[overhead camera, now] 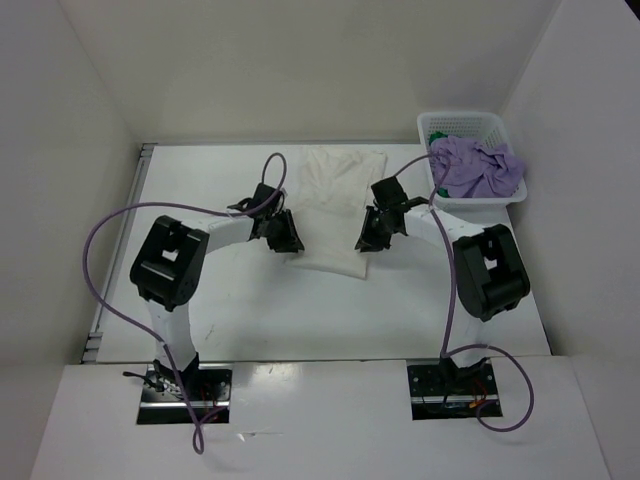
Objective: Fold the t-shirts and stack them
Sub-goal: Fold the folded rectangular tshirt in 1/3 of the way, then grab one side of the 2/3 rectangular tshirt with both arms
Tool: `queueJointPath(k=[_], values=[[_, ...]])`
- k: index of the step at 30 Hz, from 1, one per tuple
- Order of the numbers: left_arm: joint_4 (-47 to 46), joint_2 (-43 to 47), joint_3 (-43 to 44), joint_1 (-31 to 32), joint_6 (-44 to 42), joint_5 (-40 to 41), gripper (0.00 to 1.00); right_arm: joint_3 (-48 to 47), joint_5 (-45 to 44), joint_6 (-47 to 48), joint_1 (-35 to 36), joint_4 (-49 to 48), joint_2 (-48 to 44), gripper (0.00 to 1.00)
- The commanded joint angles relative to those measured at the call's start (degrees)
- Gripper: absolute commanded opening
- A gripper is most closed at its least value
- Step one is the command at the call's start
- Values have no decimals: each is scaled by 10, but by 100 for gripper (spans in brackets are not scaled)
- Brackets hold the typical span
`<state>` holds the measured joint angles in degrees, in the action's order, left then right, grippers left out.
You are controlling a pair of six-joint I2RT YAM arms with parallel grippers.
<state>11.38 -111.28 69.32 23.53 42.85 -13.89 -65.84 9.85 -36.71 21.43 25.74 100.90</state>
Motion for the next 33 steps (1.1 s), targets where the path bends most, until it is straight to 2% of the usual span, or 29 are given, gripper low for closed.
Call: queueJointPath(k=[1,5,8,10,13,15,19,24,29,32,33], values=[[-10,24,-111,0,19,14,33,35,-18,-12,1,-22,-5,26],[-22,78,-205,0,43,-12,33,72,-18,-27,21,-29,-21,26],[-29,153,-247,0,62,-25,41,98,-18,-39,35,-29,-49,28],[-15,220,-261,0,68,-32,52,116,-12,-47,50,-29,-75,35],[31,309,-261,0,68,0,57,150,-12,-66,50,-24,-129,45],[46,353,-261,0,68,25,58,187,-4,-84,50,-29,-160,47],[53,342,-294,-11,68,25,59,239,30,-99,55,-55,-166,47],[27,294,-316,-11,63,4,59,250,50,-105,80,-74,-161,49],[3,267,-316,-11,63,-8,55,255,56,-105,80,-103,-128,50],[-11,236,-316,-11,63,-21,47,249,56,-100,80,-110,-111,41],[-11,230,-309,-11,58,-21,44,249,56,-100,80,-110,-104,33]])
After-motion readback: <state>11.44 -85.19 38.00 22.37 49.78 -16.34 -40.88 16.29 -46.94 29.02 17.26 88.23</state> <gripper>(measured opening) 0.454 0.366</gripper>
